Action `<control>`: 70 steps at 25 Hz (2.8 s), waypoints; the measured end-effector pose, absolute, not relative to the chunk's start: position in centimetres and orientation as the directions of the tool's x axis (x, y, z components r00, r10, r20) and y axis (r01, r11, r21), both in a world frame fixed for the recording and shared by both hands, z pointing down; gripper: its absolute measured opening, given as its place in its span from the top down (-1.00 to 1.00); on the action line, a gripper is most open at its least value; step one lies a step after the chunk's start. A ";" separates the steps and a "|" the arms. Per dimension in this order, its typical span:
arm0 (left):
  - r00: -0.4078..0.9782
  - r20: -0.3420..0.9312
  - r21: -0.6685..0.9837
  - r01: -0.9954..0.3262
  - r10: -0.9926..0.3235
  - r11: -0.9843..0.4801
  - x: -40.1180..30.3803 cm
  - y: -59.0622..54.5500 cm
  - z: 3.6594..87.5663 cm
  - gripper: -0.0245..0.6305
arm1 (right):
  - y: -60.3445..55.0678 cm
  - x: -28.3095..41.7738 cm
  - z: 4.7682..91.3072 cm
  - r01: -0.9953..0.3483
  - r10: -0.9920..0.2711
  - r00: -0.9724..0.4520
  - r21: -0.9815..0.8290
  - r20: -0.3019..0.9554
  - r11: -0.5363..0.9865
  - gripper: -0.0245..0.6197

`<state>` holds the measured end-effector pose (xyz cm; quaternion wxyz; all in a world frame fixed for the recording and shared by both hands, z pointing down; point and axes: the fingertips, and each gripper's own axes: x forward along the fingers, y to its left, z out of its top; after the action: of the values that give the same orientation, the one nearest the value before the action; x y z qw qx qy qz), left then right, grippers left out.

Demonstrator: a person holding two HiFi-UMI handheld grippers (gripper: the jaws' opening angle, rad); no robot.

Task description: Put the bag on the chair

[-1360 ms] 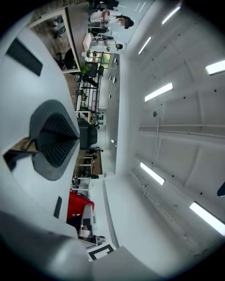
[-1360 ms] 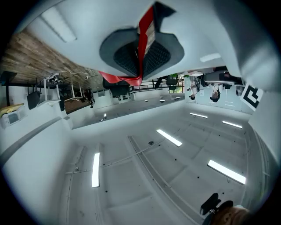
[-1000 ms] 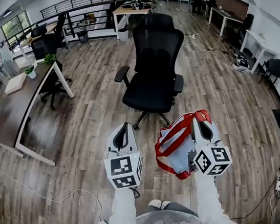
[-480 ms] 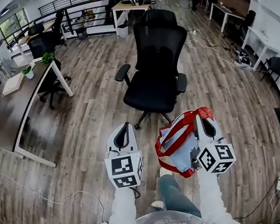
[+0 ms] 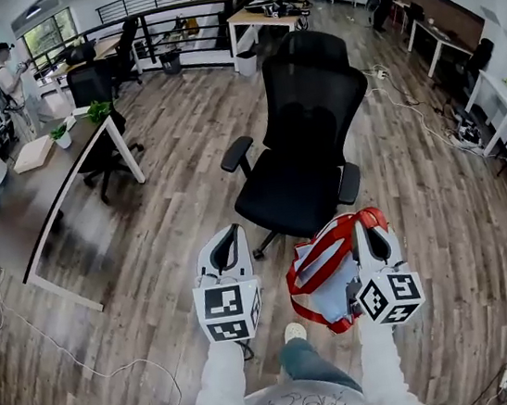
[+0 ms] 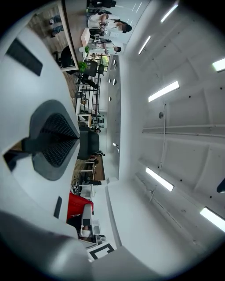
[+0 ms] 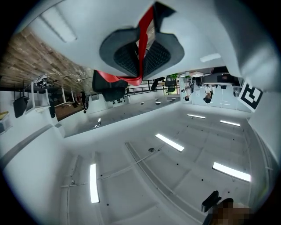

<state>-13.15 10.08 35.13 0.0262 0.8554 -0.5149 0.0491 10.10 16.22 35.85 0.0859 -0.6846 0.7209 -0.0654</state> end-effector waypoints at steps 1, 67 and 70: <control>0.459 0.104 -0.009 -0.887 -0.882 -0.463 -12.4 8.7 34.9 0.91 | 14.8 10.7 35.7 -0.976 -0.997 -0.061 -0.208 -0.041 0.068 0.82; 0.513 0.393 0.074 -0.845 -0.763 -0.530 2.7 -48.2 50.2 0.91 | -43.4 23.5 56.2 -0.950 -0.916 -0.151 -0.309 0.371 0.031 0.82; 0.505 0.409 0.082 -0.850 -0.760 -0.520 3.1 -48.2 51.1 0.91 | -44.8 23.8 58.7 -0.957 -0.892 -0.168 -0.286 0.419 0.046 0.81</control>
<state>3.15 -48.21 51.08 0.1374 0.8564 -0.4701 0.1635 23.83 -44.84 58.70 -0.0634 -0.6417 0.7205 -0.2552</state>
